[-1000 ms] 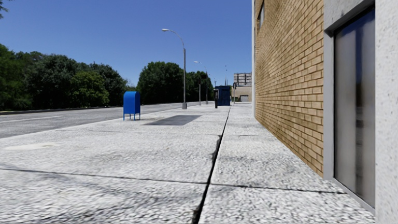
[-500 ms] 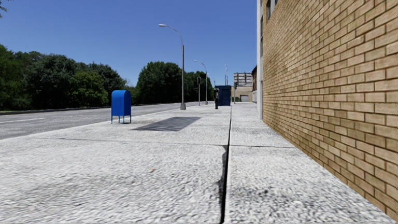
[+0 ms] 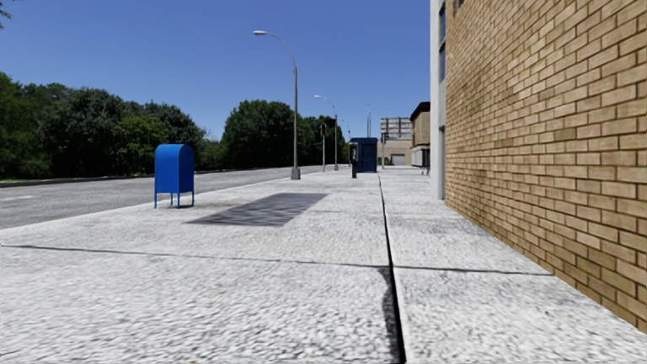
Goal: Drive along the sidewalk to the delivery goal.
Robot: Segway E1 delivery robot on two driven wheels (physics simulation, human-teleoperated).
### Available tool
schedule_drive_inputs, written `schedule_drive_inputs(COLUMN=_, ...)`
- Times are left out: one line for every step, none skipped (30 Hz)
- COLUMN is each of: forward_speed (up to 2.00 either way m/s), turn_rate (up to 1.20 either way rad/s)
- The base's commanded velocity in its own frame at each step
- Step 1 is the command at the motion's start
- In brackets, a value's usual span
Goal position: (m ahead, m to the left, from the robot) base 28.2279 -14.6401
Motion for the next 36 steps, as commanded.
schedule_drive_inputs(forward_speed=2.00, turn_rate=0.00)
schedule_drive_inputs(forward_speed=2.00, turn_rate=0.00)
schedule_drive_inputs(forward_speed=2.00, turn_rate=0.00)
schedule_drive_inputs(forward_speed=2.00, turn_rate=0.00)
schedule_drive_inputs(forward_speed=2.00, turn_rate=0.00)
schedule_drive_inputs(forward_speed=2.00, turn_rate=0.00)
schedule_drive_inputs(forward_speed=2.00, turn_rate=0.00)
schedule_drive_inputs(forward_speed=2.00, turn_rate=0.00)
schedule_drive_inputs(forward_speed=2.00, turn_rate=0.00)
schedule_drive_inputs(forward_speed=2.00, turn_rate=0.00)
schedule_drive_inputs(forward_speed=2.00, turn_rate=0.00)
schedule_drive_inputs(forward_speed=2.00, turn_rate=0.00)
schedule_drive_inputs(forward_speed=2.00, turn_rate=0.00)
schedule_drive_inputs(forward_speed=2.00, turn_rate=0.00)
schedule_drive_inputs(forward_speed=2.00, turn_rate=0.00)
schedule_drive_inputs(forward_speed=2.00, turn_rate=0.00)
schedule_drive_inputs(forward_speed=2.00, turn_rate=-0.07)
schedule_drive_inputs(forward_speed=2.00, turn_rate=-0.27)
schedule_drive_inputs(forward_speed=2.00, turn_rate=-0.27)
schedule_drive_inputs(forward_speed=2.00, turn_rate=-0.34)
schedule_drive_inputs(forward_speed=2.00, turn_rate=-0.36)
schedule_drive_inputs(forward_speed=2.00, turn_rate=-0.36)
schedule_drive_inputs(forward_speed=2.00, turn_rate=-0.34)
schedule_drive_inputs(forward_speed=2.00, turn_rate=-0.34)
schedule_drive_inputs(forward_speed=2.00, turn_rate=-0.22)
schedule_drive_inputs(forward_speed=2.00, turn_rate=-0.15)
schedule_drive_inputs(forward_speed=2.00, turn_rate=-0.04)
schedule_drive_inputs(forward_speed=2.00, turn_rate=0.00)
schedule_drive_inputs(forward_speed=2.00, turn_rate=0.00)
schedule_drive_inputs(forward_speed=2.00, turn_rate=0.00)
schedule_drive_inputs(forward_speed=2.00, turn_rate=0.00)
schedule_drive_inputs(forward_speed=2.00, turn_rate=-0.14)
schedule_drive_inputs(forward_speed=2.00, turn_rate=-0.34)
schedule_drive_inputs(forward_speed=2.00, turn_rate=-0.42)
schedule_drive_inputs(forward_speed=2.00, turn_rate=-0.44)
schedule_drive_inputs(forward_speed=2.00, turn_rate=-0.44)
